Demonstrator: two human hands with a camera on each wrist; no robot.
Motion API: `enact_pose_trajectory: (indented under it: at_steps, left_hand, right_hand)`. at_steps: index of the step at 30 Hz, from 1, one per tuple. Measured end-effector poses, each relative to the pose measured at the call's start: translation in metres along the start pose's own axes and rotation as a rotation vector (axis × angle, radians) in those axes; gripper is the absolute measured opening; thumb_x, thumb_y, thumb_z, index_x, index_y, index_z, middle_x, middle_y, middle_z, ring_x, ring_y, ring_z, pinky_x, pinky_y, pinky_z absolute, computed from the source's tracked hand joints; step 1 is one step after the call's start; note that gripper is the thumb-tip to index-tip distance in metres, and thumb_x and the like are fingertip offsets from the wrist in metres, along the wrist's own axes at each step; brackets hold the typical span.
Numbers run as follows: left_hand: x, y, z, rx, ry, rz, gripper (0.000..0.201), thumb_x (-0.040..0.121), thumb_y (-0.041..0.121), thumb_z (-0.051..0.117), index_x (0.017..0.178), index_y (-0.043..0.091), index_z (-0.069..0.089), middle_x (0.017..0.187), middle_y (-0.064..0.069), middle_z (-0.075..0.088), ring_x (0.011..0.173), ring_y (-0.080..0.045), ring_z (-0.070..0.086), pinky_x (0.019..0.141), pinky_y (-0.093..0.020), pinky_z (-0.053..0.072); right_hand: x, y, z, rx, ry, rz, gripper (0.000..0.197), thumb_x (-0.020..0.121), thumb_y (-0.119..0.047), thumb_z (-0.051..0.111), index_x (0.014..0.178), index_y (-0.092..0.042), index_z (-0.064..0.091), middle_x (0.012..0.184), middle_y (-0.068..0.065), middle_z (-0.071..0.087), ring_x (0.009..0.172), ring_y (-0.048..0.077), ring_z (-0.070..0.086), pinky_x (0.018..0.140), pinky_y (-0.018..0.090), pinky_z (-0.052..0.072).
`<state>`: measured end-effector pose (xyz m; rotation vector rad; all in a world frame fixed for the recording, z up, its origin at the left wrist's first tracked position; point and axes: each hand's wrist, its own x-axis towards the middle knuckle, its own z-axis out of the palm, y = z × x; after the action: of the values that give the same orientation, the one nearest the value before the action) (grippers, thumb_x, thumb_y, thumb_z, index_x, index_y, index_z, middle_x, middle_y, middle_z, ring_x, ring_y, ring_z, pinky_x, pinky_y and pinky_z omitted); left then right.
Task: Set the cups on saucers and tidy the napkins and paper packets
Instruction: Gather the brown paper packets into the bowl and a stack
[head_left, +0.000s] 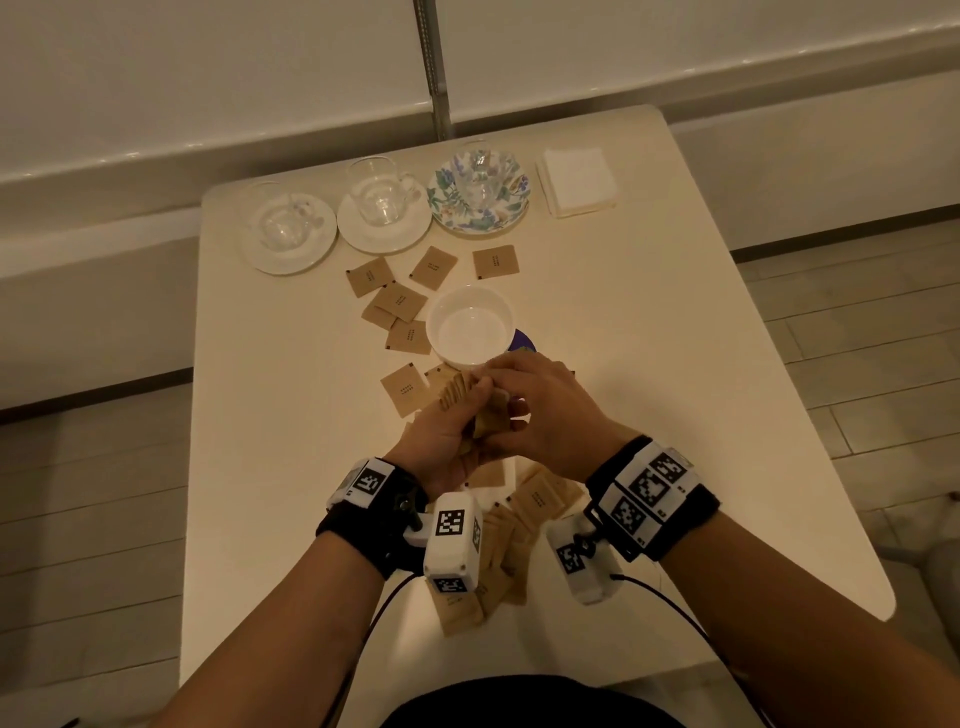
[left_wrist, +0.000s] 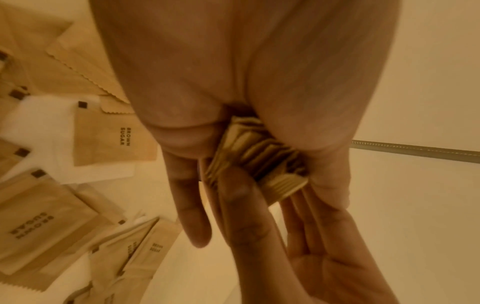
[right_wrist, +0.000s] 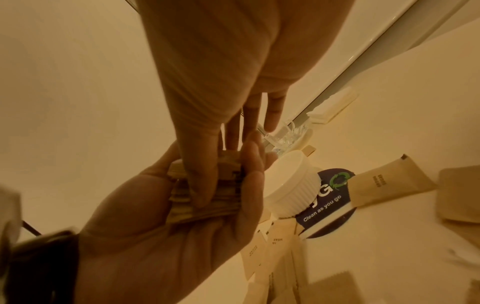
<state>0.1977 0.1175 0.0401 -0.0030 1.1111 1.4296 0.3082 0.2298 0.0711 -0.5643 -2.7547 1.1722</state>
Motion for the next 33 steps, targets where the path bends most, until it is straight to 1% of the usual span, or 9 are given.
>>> enact_pose_trajectory:
  at_steps: [3,7,11,18,21,23,27,30,33]
  left_hand:
    - [-0.003,0.001,-0.001,0.062,-0.053,-0.035,0.051,0.079,0.042,0.069,0.119,0.013,0.060,0.109,-0.015,0.068,0.098,-0.028,0.069,0.073,-0.040,0.060]
    - [-0.005,0.002,-0.004,0.041,-0.131,-0.076,0.041,0.082,0.019,0.061,0.121,0.008,0.057,0.109,-0.017,0.066,0.097,-0.031,0.066,0.073,-0.041,0.057]
    - [-0.004,0.002,-0.006,0.018,-0.140,-0.087,0.039,0.075,0.005,0.062,0.114,0.008,0.061,0.101,-0.014,0.070,0.091,-0.029,0.070,0.066,-0.040,0.060]
    - [0.005,-0.015,-0.005,-0.014,-0.023,-0.100,0.038,0.072,0.008,0.064,0.110,0.011,0.065,0.097,-0.013,0.072,0.086,-0.026,0.072,0.063,-0.036,0.059]
    - [0.009,-0.022,-0.009,0.036,0.061,-0.039,0.030,0.070,0.002,0.066,0.098,0.011,0.071,0.085,-0.014,0.065,0.077,-0.024,0.065,0.060,-0.033,0.052]
    - [0.011,-0.025,-0.016,0.033,0.106,-0.026,0.036,0.073,-0.006,0.066,0.106,0.006,0.065,0.076,-0.009,0.064,0.074,-0.022,0.063,0.060,-0.030,0.054]
    - [0.013,-0.027,-0.030,-0.038,0.107,-0.031,0.032,0.068,-0.001,0.072,0.099,0.006,0.067,0.083,-0.011,0.069,0.082,-0.025,0.069,0.068,-0.035,0.060]
    - [0.015,-0.028,-0.029,-0.079,0.136,-0.022,0.028,0.071,0.012,0.074,0.098,0.012,0.067,0.090,-0.010,0.071,0.086,-0.025,0.071,0.063,-0.035,0.059]
    - [0.018,-0.027,-0.025,-0.093,0.160,0.008,0.032,0.069,0.006,0.072,0.100,0.012,0.066,0.092,-0.011,0.070,0.089,-0.027,0.069,0.065,-0.032,0.058]
  right_hand:
    - [0.000,0.001,0.000,0.106,-0.086,0.011,0.082,0.071,-0.026,0.084,0.143,-0.023,0.046,0.144,-0.004,0.049,0.130,0.014,0.046,0.108,0.038,0.042]
    - [0.000,-0.001,0.000,0.201,-0.231,0.018,0.084,0.071,-0.025,0.086,0.143,-0.025,0.044,0.137,-0.005,0.055,0.122,0.011,0.053,0.102,0.033,0.049]
    - [-0.004,-0.008,0.009,0.053,-0.197,-0.068,0.082,0.071,-0.031,0.084,0.140,-0.023,0.042,0.134,-0.005,0.055,0.117,0.011,0.053,0.098,0.022,0.040]
    - [-0.005,0.000,0.016,-0.093,-0.149,-0.058,0.083,0.068,-0.036,0.084,0.139,-0.024,0.043,0.131,-0.006,0.056,0.115,0.012,0.053,0.099,0.024,0.032]
    - [-0.012,0.019,0.015,-0.049,-0.206,0.092,0.103,0.062,-0.046,0.085,0.148,-0.027,0.031,0.143,-0.005,0.044,0.126,0.014,0.044,0.107,0.033,0.034]
    - [-0.022,0.044,0.008,-0.160,-0.210,0.275,0.104,0.063,-0.048,0.083,0.149,-0.028,0.028,0.147,-0.003,0.037,0.131,0.019,0.037,0.109,0.039,0.030]
    - [-0.052,0.096,-0.001,-0.353,-0.198,0.629,0.110,0.059,-0.054,0.084,0.146,-0.021,0.027,0.142,0.007,0.034,0.130,0.029,0.035,0.106,0.046,0.034]
    - [-0.066,0.113,0.007,-0.351,-0.131,0.672,0.102,0.059,-0.069,0.076,0.139,-0.019,0.036,0.133,0.008,0.037,0.121,0.029,0.039,0.097,0.046,0.041]
    - [-0.067,0.115,0.018,-0.347,-0.036,0.674,0.086,0.068,-0.075,0.063,0.131,-0.019,0.043,0.127,0.007,0.041,0.115,0.028,0.041,0.091,0.046,0.044]
